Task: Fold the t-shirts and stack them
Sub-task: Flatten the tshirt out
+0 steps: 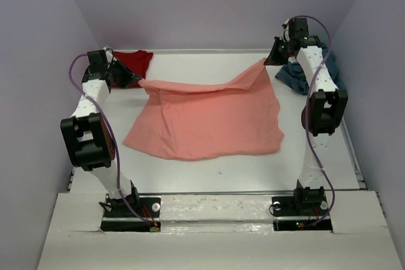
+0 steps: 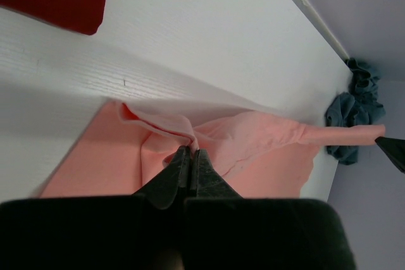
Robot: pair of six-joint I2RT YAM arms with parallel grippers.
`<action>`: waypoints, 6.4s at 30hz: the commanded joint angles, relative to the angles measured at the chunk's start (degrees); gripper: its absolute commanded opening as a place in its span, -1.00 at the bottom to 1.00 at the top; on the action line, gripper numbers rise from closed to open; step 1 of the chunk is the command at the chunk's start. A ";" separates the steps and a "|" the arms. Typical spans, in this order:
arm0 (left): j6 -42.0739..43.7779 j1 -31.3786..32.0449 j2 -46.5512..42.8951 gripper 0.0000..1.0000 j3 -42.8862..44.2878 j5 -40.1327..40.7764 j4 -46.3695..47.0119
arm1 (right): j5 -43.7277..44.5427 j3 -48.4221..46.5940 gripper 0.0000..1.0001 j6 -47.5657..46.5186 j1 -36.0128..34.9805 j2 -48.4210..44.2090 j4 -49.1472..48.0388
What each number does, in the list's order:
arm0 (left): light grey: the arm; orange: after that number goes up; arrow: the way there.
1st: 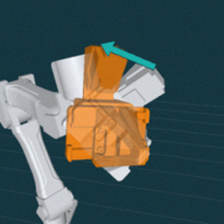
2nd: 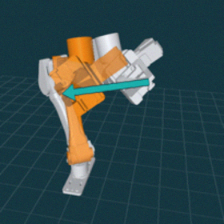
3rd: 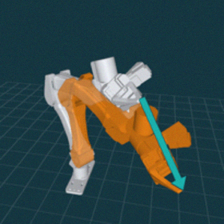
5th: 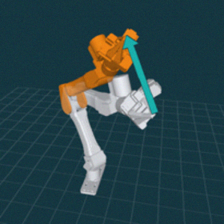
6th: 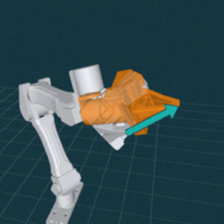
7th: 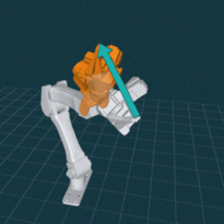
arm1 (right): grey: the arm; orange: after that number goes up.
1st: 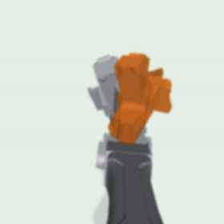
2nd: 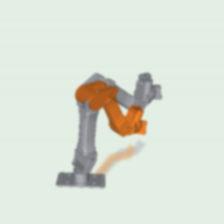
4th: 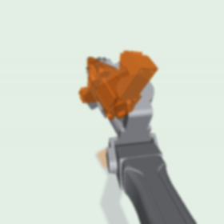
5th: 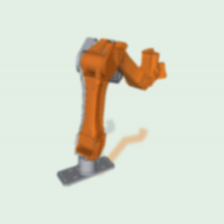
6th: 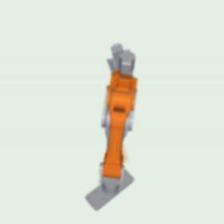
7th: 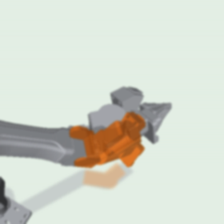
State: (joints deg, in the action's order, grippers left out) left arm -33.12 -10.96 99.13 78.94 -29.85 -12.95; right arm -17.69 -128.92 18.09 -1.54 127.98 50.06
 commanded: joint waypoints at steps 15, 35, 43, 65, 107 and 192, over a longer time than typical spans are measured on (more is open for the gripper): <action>3.85 -2.66 -0.53 -1.00 6.93 -0.30 -3.49 | 3.37 -3.67 -1.00 -0.95 0.22 -1.52 -1.11; 4.21 -3.98 -16.21 -1.00 5.65 -0.22 -3.22 | -4.54 9.73 -1.00 2.30 0.22 -25.47 -10.25; 5.61 -3.46 -34.86 -1.00 -10.10 3.65 -8.40 | -8.58 30.38 -1.00 8.19 0.22 -49.12 -14.03; -2.21 -0.55 -56.35 -1.00 8.38 11.82 -14.12 | -14.39 11.17 -1.00 9.16 0.22 -67.26 -7.52; -4.75 -0.55 -42.78 -1.00 19.34 8.43 -6.66 | -33.35 -7.33 -1.00 18.46 0.22 -47.73 -14.81; -11.61 6.30 -16.53 -1.00 -20.76 22.46 22.26 | -2.16 51.77 -1.00 9.86 0.22 -32.46 -42.76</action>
State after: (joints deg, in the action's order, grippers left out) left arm -45.32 -4.82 80.16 53.78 -7.01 4.43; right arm -19.22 -72.62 30.17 -1.48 93.17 12.51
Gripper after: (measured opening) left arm 0.026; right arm 0.013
